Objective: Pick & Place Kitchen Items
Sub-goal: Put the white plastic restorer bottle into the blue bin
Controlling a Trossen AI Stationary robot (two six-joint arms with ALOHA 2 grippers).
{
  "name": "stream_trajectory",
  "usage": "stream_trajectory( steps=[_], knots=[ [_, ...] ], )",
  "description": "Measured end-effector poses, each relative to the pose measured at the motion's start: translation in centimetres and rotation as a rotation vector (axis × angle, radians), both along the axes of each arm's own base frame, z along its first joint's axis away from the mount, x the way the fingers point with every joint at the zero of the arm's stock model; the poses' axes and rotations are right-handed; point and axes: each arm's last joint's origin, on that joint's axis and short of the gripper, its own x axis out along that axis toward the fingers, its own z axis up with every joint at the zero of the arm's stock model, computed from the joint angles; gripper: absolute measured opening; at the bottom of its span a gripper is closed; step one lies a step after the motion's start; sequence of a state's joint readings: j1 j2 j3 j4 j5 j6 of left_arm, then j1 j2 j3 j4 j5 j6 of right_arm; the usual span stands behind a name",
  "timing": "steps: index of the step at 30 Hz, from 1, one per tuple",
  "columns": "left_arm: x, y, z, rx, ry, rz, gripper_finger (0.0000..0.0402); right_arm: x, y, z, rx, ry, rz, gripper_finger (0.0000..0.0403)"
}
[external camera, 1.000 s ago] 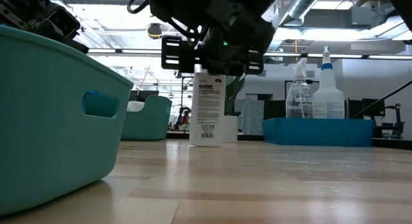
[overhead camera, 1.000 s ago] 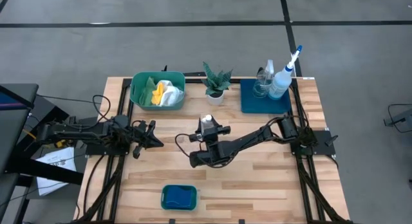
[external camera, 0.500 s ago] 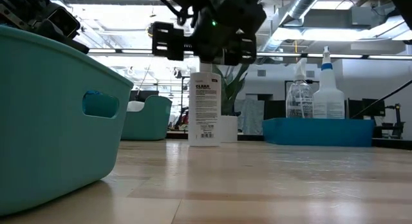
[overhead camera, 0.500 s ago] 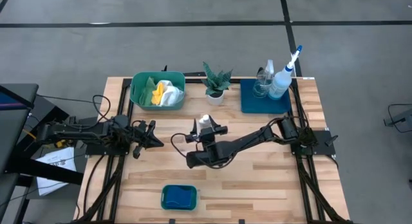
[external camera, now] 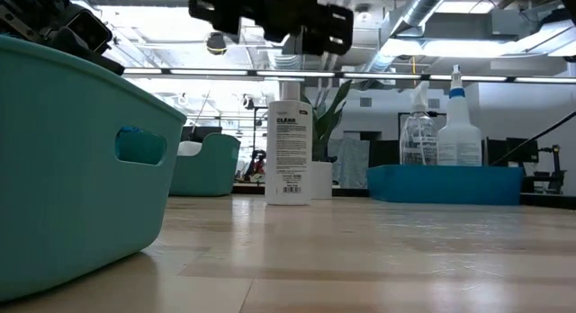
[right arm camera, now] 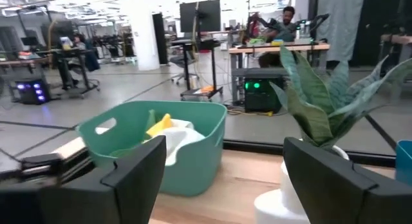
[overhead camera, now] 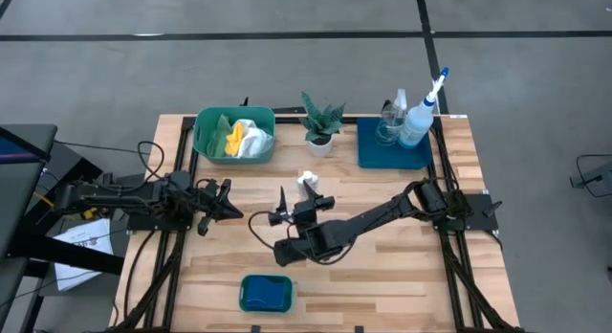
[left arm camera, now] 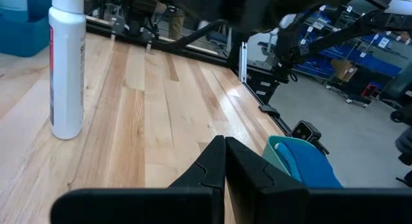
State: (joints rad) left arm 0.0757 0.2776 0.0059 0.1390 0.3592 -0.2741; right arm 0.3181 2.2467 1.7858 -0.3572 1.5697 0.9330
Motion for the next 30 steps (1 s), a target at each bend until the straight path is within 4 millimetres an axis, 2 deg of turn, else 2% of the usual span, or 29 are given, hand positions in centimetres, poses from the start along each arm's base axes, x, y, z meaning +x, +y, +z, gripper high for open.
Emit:
stream_trajectory(
  steps=[6,11,14,18,23,25,30],
  knots=[
    [0.0,0.0,0.0,0.000,0.000,-0.001,0.0003,0.0,1.9,1.7,0.017,-0.048,0.036,0.0302],
    [0.0,0.0,0.0,0.000,0.000,-0.003,0.0003,-0.4,4.9,3.8,0.064,-0.107,0.121,0.0302],
    [0.0,0.0,0.0,0.000,0.000,-0.003,0.0003,-0.5,6.4,5.7,0.103,-0.132,0.181,0.0302],
    [0.0,0.0,0.0,0.000,0.000,-0.003,0.0003,-0.3,7.1,9.4,0.131,-0.161,0.221,0.0302],
    [0.0,0.0,0.0,0.000,0.000,-0.003,0.0003,-0.5,5.8,17.2,0.115,-0.191,0.210,0.0302],
    [0.0,0.0,0.0,0.000,0.000,-0.002,0.0003,-0.8,4.3,19.3,0.114,-0.228,0.188,0.0302],
    [0.0,0.0,0.0,0.000,0.000,0.001,0.0003,-3.8,0.4,24.3,0.142,-0.324,0.166,0.0302]
  ],
)
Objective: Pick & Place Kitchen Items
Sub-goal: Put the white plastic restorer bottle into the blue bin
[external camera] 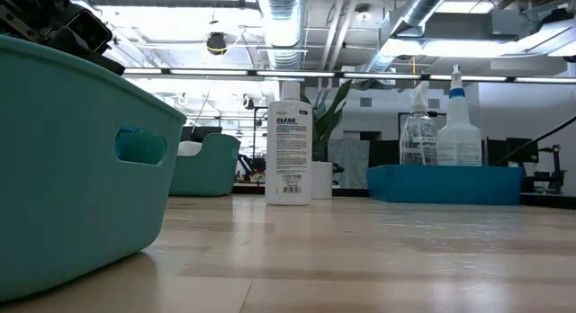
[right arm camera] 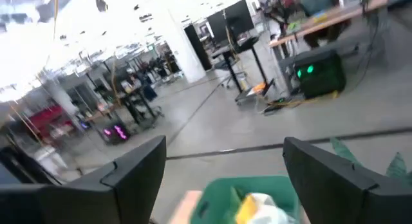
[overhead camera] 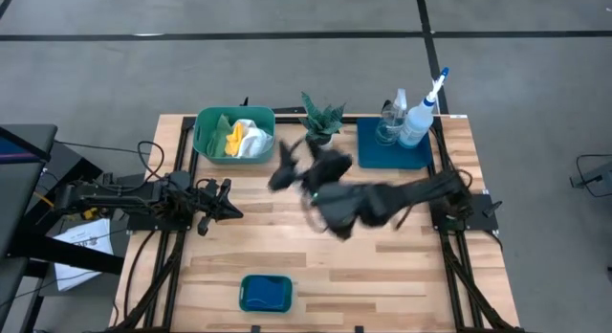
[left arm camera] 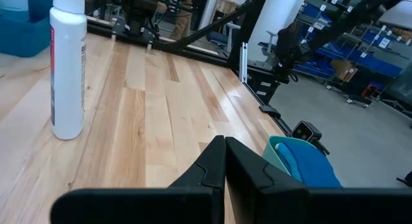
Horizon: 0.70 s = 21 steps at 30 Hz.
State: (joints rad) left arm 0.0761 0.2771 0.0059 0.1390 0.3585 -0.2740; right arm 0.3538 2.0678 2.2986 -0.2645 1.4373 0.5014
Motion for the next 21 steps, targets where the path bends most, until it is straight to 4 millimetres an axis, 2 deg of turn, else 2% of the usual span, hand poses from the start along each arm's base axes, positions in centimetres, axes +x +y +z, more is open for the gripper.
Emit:
stream_trajectory(
  steps=[3,6,9,11,15,17,21],
  knots=[
    [0.0,0.0,0.0,0.000,0.000,0.000,0.0003,-2.1,-2.3,3.0,0.044,-0.102,-0.011,0.0302],
    [0.0,0.0,0.0,0.000,0.000,-0.001,0.0003,-3.3,-4.6,4.9,0.096,-0.219,0.029,0.0302],
    [0.0,0.0,0.0,0.000,0.000,0.000,0.0003,-4.0,-7.0,6.4,0.145,-0.327,0.133,0.0302],
    [0.0,0.0,0.0,0.000,0.000,-0.001,0.0003,-3.9,-8.6,7.0,0.152,-0.348,0.275,0.0302],
    [0.0,0.0,0.0,0.000,0.000,-0.001,0.0003,-2.5,-11.1,7.0,0.083,-0.261,0.669,0.0302],
    [0.0,0.0,0.0,0.000,0.000,-0.001,0.0003,-2.1,-12.0,6.5,0.061,-0.180,0.793,0.0301],
    [0.0,0.0,0.0,0.000,0.000,-0.001,0.0003,-2.9,-13.4,5.1,0.097,0.089,0.927,0.0301]
  ],
)
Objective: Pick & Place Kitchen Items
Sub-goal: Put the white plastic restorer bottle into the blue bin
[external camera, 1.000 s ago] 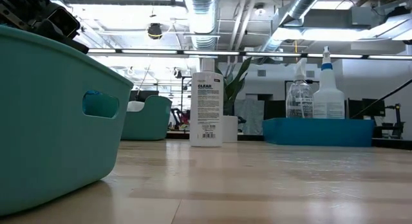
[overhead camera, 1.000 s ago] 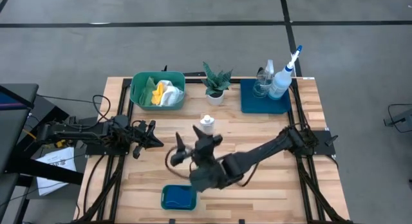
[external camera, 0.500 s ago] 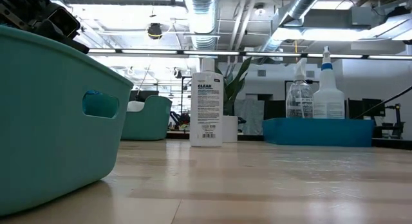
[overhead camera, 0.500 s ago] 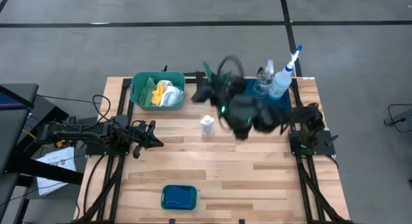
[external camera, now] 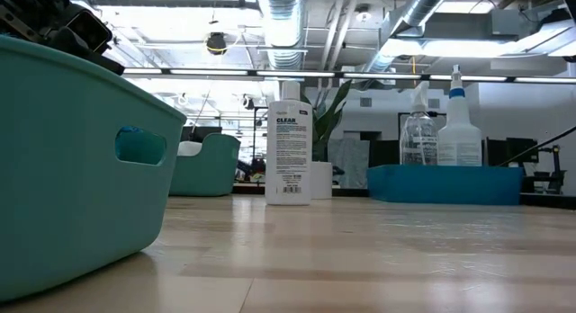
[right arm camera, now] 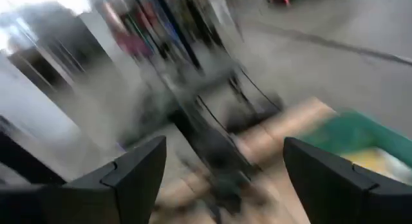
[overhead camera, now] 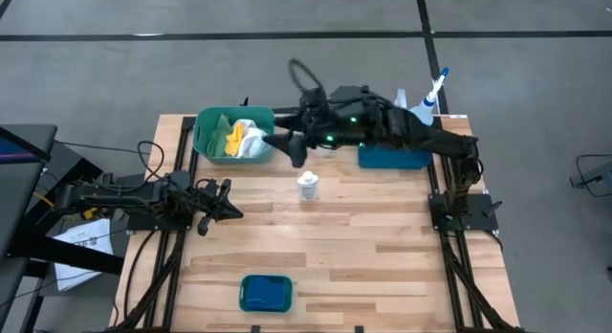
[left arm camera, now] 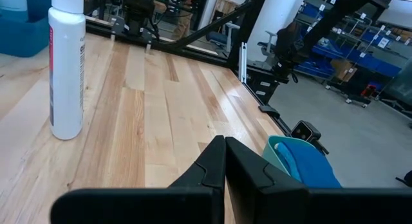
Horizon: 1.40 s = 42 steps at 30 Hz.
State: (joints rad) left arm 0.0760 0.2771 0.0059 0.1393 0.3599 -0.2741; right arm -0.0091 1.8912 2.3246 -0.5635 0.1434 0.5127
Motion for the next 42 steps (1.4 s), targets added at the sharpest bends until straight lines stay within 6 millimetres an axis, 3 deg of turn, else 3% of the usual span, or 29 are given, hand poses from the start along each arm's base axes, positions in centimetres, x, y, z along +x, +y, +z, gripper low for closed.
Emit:
stream_trajectory(
  steps=[8,11,16,21,29,42],
  knots=[
    [0.0,0.0,0.0,0.000,0.000,-0.003,0.0003,-1.8,-0.2,-3.5,-0.230,0.471,0.095,0.0301],
    [0.0,0.0,0.0,0.000,0.000,-0.003,0.0003,-1.2,0.7,-4.9,-0.375,0.566,0.186,0.0301],
    [0.0,0.0,0.0,0.000,0.000,-0.002,0.0003,0.8,1.7,-8.1,-0.456,0.704,0.272,0.0301],
    [0.0,0.0,0.0,0.000,0.001,-0.002,0.0003,3.0,1.7,-11.5,-0.518,0.823,0.314,0.0301],
    [0.0,0.0,0.0,0.000,0.000,0.002,0.0003,4.5,0.3,-15.4,-0.534,1.000,0.350,0.0301],
    [0.0,0.0,0.0,0.000,0.001,0.000,0.0003,3.4,-2.5,-16.1,-0.471,1.130,0.338,0.0301]
  ],
)
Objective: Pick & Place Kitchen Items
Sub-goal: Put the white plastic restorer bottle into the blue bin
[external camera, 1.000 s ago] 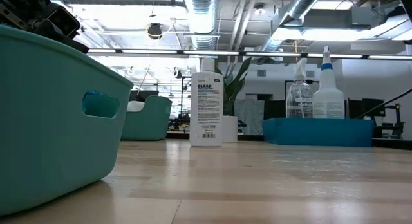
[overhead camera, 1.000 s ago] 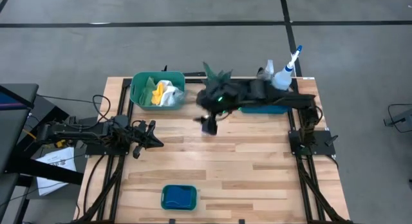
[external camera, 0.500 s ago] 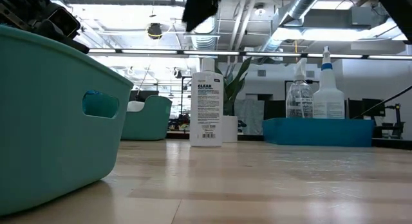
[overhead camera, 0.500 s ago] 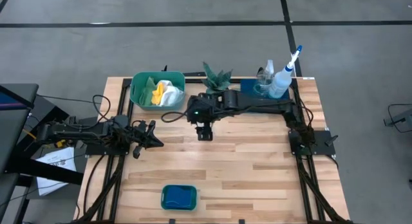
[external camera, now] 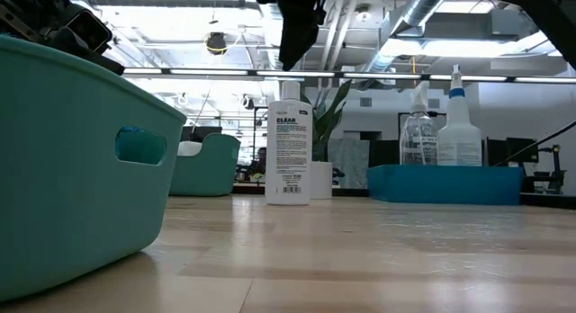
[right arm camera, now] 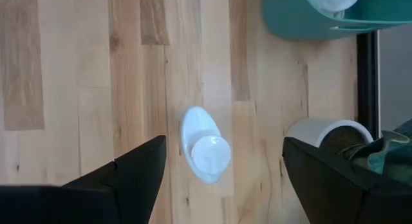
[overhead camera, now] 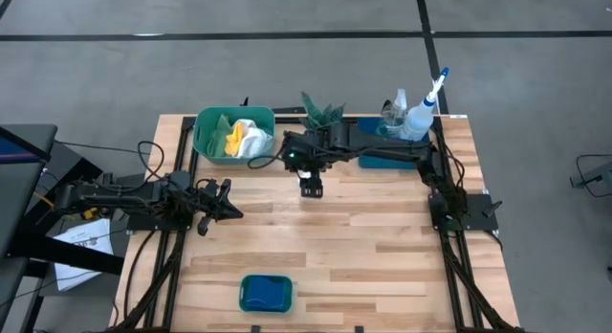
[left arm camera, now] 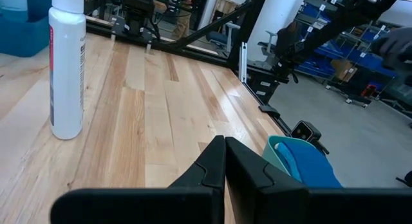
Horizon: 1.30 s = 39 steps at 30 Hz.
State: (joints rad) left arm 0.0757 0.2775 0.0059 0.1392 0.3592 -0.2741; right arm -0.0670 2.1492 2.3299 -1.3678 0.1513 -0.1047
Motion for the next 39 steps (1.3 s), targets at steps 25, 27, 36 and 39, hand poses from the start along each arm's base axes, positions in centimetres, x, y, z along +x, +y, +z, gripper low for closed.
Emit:
stream_trajectory(
  steps=[25,27,36,39],
  knots=[
    [0.0,0.0,0.0,0.000,0.001,-0.003,0.0003,1.6,-0.7,-3.5,0.040,0.096,-0.035,0.0301],
    [0.0,0.0,0.0,0.000,0.001,-0.003,0.0003,1.4,-0.7,-3.6,0.047,0.112,-0.041,0.0301],
    [0.0,0.0,0.0,0.000,0.001,0.001,0.0003,1.2,-0.9,-3.6,0.070,0.128,-0.072,0.0301],
    [0.0,0.0,0.0,0.000,0.001,0.001,0.0003,1.2,-0.8,-3.6,0.070,0.130,-0.074,0.0301]
  ],
)
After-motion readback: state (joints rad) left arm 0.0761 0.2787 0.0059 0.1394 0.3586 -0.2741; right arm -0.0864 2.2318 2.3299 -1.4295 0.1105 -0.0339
